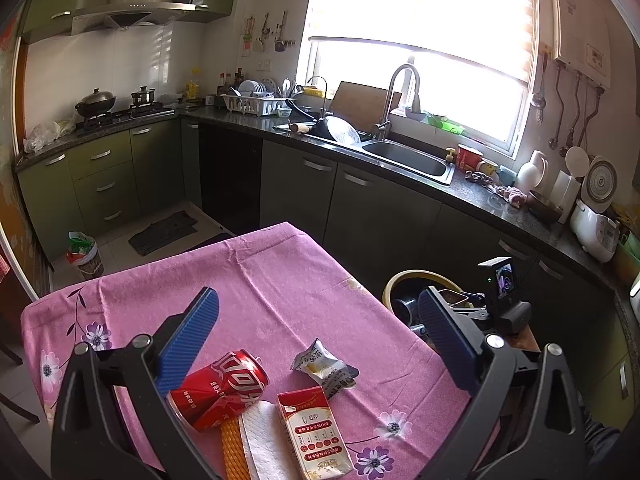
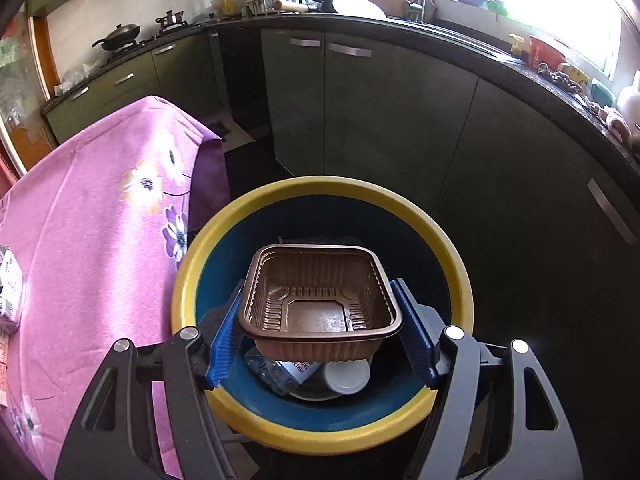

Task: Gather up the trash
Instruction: 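Carry the brown tray over the bin and release it, then grasp the white milk carton with the left gripper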

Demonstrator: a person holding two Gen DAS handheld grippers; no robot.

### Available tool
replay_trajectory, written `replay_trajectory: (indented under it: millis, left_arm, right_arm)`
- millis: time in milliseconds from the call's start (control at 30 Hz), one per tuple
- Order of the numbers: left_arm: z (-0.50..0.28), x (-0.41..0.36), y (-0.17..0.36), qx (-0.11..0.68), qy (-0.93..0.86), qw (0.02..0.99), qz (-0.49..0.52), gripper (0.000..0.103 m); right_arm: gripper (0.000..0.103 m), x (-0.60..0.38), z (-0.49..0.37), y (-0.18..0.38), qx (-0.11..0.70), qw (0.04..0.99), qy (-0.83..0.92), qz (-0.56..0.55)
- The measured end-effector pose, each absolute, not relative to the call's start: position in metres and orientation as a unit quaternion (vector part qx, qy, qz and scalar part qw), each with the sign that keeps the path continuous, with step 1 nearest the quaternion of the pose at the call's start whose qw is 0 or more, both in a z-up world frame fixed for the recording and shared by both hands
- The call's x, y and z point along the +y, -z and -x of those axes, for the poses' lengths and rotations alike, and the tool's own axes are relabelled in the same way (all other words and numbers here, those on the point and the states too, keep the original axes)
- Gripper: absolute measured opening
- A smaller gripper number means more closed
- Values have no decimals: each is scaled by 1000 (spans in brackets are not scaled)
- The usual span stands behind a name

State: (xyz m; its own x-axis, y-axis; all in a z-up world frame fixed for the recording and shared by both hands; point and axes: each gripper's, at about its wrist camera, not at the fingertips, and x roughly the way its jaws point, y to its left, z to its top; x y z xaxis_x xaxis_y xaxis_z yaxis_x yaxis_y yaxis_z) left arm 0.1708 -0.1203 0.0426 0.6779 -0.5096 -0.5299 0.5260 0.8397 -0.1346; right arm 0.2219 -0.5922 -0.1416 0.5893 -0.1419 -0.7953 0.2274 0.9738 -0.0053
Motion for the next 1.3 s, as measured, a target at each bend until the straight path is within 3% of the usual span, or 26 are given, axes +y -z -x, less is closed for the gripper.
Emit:
replay_trajectory:
  millis: [33, 133, 533, 867, 1300]
  left_arm:
    - [-171, -121, -42, 286, 284, 915, -15, 95]
    - [-172, -123, -39, 290, 285, 914, -18, 95]
    - [-174, -142, -16, 323, 291, 900, -36, 96]
    - [-149, -147, 58, 445, 272, 853, -11, 96]
    - [-120, -148, 119, 454, 174, 874, -9, 96]
  right_arm:
    - [70, -596, -226, 145, 443, 889, 110, -48]
    - [86, -606, -238, 156, 459, 878, 122, -51]
    - [87, -562, -153, 110, 371, 918, 109, -87]
    - [87, -526, -113, 102, 366, 923, 73, -89]
    - [87, -506, -90, 92, 334, 936, 8, -114]
